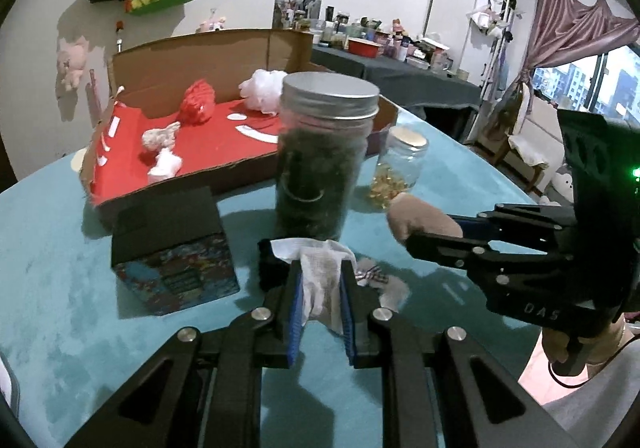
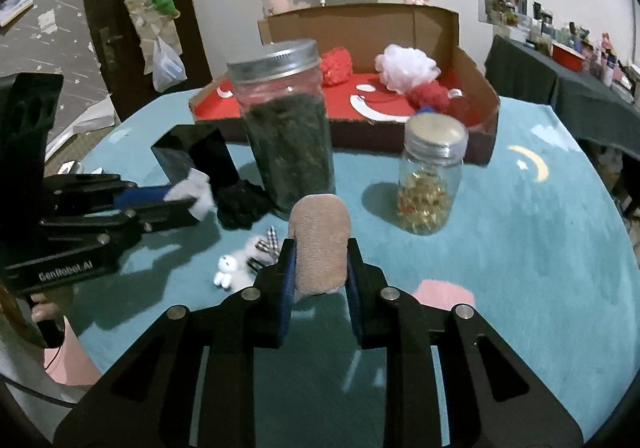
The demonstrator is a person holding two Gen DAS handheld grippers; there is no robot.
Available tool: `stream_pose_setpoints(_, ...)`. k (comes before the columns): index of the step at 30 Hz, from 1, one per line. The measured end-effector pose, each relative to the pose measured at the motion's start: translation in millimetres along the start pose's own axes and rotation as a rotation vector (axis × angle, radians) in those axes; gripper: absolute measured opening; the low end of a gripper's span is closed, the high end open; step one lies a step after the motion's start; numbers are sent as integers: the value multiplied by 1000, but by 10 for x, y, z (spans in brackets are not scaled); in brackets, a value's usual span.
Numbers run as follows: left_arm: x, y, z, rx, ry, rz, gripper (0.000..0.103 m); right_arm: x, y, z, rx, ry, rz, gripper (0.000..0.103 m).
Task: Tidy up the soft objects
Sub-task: 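Grasp the white tissue with the left tool while the right tool grasps the tan round pad, then carry the white tissue with the left tool into the box while the right tool carries the tan pad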
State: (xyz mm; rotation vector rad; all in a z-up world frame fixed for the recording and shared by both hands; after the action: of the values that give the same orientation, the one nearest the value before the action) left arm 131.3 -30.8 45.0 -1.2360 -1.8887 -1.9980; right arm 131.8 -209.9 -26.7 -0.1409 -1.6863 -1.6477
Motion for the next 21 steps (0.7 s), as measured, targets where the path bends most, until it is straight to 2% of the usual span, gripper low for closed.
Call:
stream_pose_setpoints(12, 32, 31, 74, 28, 15, -10, 17, 2, 34, -44, -13, 4, -8, 22)
stream_pose_setpoints(21, 151, -78, 319, 63, 76, 4, 17, 36, 1, -195, -28, -34, 1, 22)
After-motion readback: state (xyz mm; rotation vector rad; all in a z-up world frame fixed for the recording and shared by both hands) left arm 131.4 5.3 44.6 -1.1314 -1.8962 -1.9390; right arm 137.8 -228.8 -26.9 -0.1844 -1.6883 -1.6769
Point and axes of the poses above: each gripper's, at about its wrist camera, not at the fingertips, and x roughly against the way its jaws point, z to its left, y to its top, the point moved 4 cm from there along -x, roughly the way its jaws point, and after that the axes turned 4 degrees about -z, right-handed, at the moved point
